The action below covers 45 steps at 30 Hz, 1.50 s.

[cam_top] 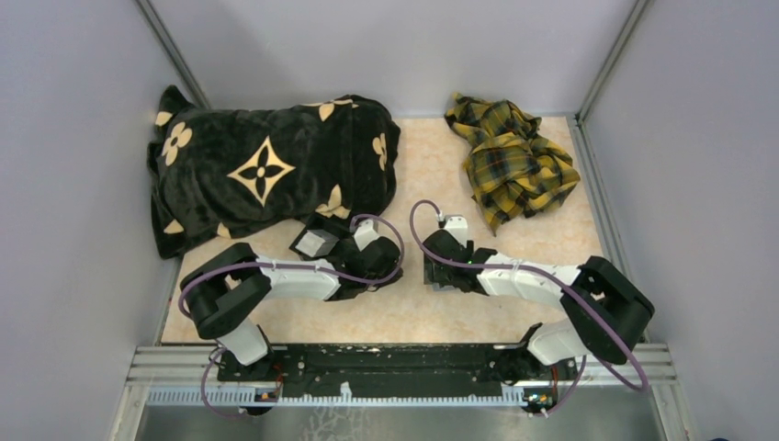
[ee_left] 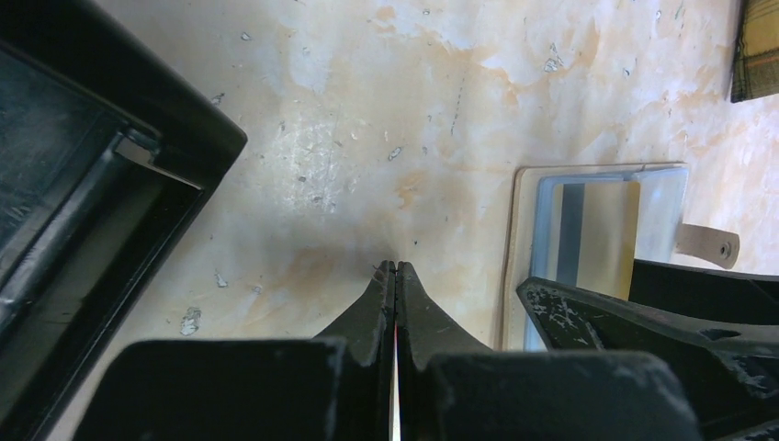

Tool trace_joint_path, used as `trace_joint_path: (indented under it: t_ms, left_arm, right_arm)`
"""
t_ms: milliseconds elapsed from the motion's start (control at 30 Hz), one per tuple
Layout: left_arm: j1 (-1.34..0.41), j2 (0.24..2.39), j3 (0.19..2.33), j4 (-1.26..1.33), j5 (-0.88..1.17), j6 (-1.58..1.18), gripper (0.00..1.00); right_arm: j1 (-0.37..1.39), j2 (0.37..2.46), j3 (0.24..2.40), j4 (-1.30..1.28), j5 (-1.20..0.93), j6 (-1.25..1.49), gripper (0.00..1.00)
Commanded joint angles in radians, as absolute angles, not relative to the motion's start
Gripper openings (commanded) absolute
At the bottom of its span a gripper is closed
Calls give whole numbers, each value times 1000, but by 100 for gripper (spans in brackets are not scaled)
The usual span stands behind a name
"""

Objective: Put the credit cards into the card holder
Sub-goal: Insert the credit card into the card holder.

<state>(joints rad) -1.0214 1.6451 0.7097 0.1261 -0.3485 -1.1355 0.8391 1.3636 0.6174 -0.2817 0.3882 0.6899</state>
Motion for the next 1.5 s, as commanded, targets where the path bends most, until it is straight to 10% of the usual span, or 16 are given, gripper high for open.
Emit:
trace_joint_path:
  t_ms: [0,633,967,1467]
  left_arm:
    - [-1031,1691,675,55,-310,-1126,0]
    - [-1032,1718,675,72,-299,-1129,0]
    - [-1034,1700,680,52,-311,-1138,0]
    - [-1047,1631,738,12,-356,-1081,0]
  right_arm:
    - [860,1434,643,-378,470,676,70]
    - [916,1512,653,-430,564,735,52]
    - [916,1425,678,-452,592,718,81]
    - [916,1158,660,-481,650,737,80]
